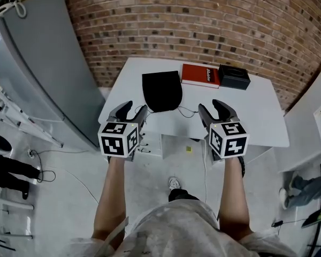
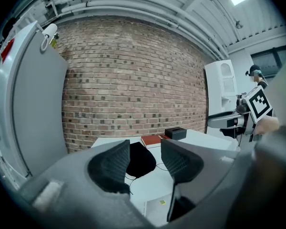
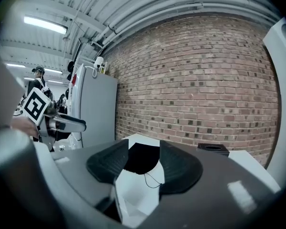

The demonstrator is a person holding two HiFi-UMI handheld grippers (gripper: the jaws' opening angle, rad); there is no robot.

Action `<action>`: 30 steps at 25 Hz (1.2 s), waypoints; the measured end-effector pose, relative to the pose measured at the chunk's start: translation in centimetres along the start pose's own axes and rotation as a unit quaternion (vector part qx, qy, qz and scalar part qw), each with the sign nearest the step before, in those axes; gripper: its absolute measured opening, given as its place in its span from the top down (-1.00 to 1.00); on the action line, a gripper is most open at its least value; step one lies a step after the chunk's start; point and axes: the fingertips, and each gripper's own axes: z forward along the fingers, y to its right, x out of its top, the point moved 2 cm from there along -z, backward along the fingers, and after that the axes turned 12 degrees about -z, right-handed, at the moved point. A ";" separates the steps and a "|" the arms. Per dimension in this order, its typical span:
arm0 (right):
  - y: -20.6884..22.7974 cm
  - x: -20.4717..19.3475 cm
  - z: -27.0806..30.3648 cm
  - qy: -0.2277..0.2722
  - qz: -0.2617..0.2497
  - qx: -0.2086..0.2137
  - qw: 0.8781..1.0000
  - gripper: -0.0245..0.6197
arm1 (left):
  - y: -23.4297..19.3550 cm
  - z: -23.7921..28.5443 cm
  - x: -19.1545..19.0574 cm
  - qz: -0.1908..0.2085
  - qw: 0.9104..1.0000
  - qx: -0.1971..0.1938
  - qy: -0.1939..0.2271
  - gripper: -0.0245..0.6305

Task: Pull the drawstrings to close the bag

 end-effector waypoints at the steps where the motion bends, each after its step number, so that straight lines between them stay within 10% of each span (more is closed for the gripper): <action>1: 0.4 0.0 0.7 0.000 0.001 0.002 1.000 0.29 | -0.2 0.6 0.1 0.000 1.000 0.001 0.000 0.29; 30: 0.7 -8.1 14.2 -0.088 -0.030 0.136 0.986 0.28 | -5.4 12.0 -7.3 0.072 0.986 -0.030 -0.149 0.26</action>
